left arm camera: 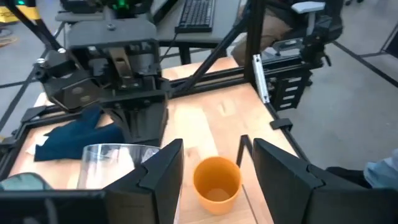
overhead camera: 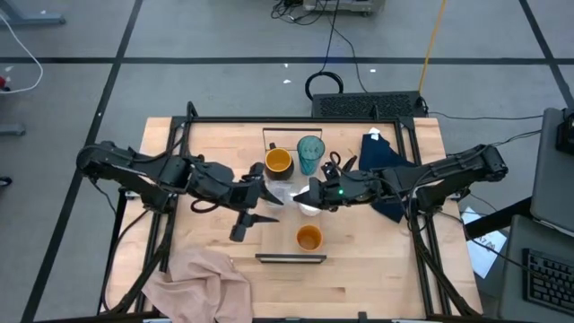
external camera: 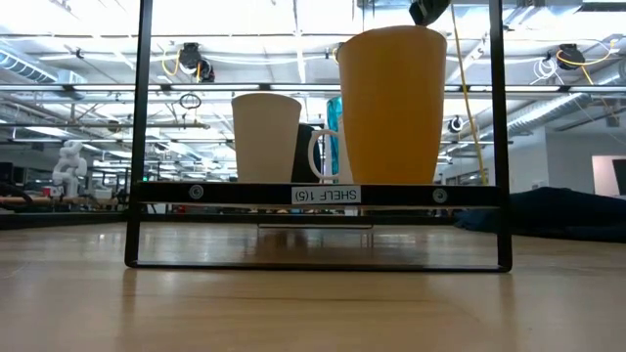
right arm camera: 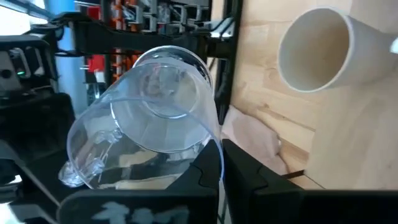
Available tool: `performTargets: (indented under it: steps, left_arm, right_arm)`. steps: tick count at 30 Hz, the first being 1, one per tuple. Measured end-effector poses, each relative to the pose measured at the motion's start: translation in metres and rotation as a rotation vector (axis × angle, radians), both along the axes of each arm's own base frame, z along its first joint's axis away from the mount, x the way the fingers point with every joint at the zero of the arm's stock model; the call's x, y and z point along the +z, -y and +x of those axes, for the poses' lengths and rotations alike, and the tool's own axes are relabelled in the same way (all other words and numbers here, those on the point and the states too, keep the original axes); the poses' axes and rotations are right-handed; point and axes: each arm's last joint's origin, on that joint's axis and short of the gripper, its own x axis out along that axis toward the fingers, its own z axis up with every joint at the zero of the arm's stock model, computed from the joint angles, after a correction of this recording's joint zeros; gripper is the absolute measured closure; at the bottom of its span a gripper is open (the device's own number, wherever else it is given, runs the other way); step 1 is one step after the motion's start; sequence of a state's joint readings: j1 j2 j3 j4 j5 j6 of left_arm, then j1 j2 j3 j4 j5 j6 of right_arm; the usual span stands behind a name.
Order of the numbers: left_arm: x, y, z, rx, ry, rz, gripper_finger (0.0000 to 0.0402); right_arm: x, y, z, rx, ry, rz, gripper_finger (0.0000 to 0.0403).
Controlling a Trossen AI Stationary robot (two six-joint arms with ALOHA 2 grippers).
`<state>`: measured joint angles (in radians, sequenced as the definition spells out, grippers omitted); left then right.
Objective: Stack small to large cups/mugs on shelf
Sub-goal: Put the transparent mug on the shelf
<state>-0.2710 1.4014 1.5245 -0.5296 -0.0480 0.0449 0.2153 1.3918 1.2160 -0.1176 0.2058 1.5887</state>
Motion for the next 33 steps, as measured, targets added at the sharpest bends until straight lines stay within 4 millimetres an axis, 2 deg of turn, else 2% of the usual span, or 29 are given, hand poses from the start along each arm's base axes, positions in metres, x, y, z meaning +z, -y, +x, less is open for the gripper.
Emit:
performTargets:
  steps: [23, 33]
  left_arm:
    - [0.001, -0.002, 0.0, 0.039, 0.014, 0.019, 0.0206]
    - [-0.011, -0.001, 0.012, 0.05, -0.036, 0.04, 0.0206]
  right_arm:
    - [-0.002, -0.007, -0.002, 0.017, -0.021, 0.009, 0.0403]
    - [-0.002, -0.007, -0.002, 0.015, -0.022, 0.008, 0.0403]
